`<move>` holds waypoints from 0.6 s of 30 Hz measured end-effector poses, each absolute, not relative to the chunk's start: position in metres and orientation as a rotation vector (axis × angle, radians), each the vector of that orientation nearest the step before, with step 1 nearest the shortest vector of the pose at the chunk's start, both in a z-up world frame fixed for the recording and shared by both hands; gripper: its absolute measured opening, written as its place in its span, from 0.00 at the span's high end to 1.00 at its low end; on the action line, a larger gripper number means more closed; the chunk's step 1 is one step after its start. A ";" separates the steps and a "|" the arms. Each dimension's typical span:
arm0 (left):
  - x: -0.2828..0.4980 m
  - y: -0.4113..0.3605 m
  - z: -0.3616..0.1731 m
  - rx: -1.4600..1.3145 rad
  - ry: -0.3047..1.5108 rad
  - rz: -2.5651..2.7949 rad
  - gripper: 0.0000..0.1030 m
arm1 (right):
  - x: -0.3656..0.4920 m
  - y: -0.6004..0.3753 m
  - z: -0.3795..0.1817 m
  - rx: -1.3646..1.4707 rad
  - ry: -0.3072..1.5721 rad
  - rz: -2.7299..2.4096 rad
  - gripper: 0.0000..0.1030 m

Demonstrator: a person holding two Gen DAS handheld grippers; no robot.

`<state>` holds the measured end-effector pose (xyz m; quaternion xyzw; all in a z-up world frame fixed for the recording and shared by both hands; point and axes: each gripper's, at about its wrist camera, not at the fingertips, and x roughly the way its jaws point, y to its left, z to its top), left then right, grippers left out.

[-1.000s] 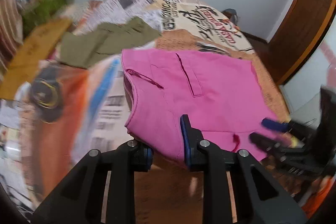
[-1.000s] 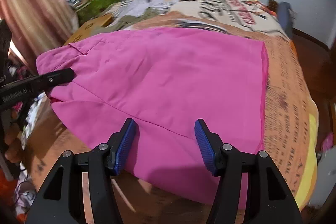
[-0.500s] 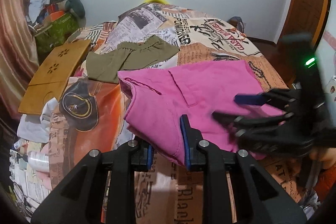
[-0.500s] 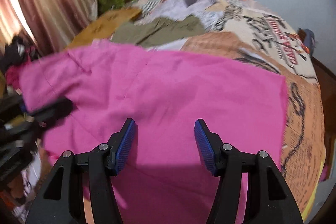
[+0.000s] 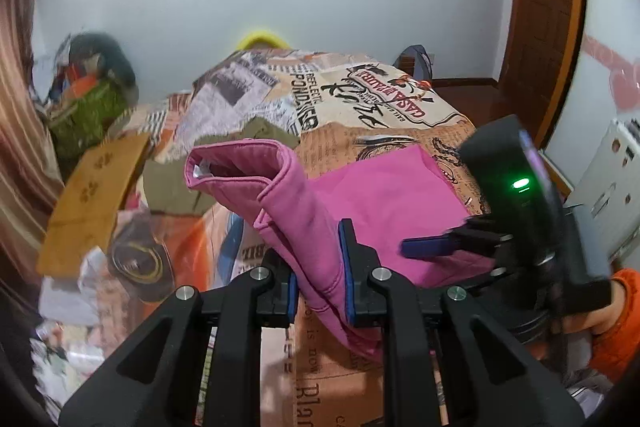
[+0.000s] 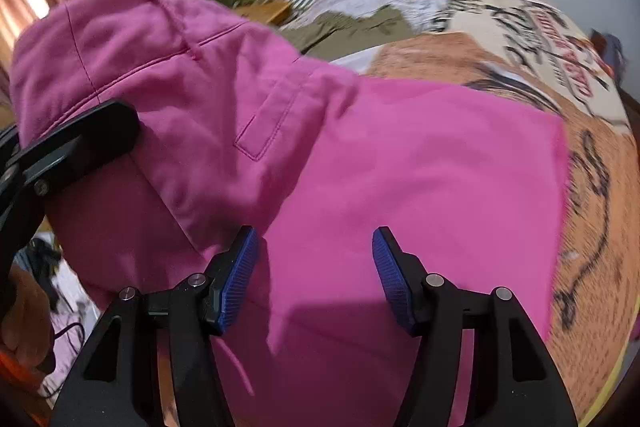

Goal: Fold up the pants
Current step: 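Grasp the pink pants edge with the left gripper and lift it upward, then fold the lifted pink pants leg over onto the rest with the left gripper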

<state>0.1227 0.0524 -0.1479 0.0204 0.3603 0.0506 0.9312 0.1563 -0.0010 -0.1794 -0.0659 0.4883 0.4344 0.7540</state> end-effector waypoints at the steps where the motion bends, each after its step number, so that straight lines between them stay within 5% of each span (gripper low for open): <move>1: 0.124 0.049 -0.146 0.060 0.739 0.102 0.84 | 0.155 -0.009 -0.176 -0.132 1.053 0.936 0.45; 18: 0.153 -0.015 -0.123 0.105 0.746 -0.013 0.84 | 0.146 -0.062 -0.192 -0.085 1.033 0.892 0.44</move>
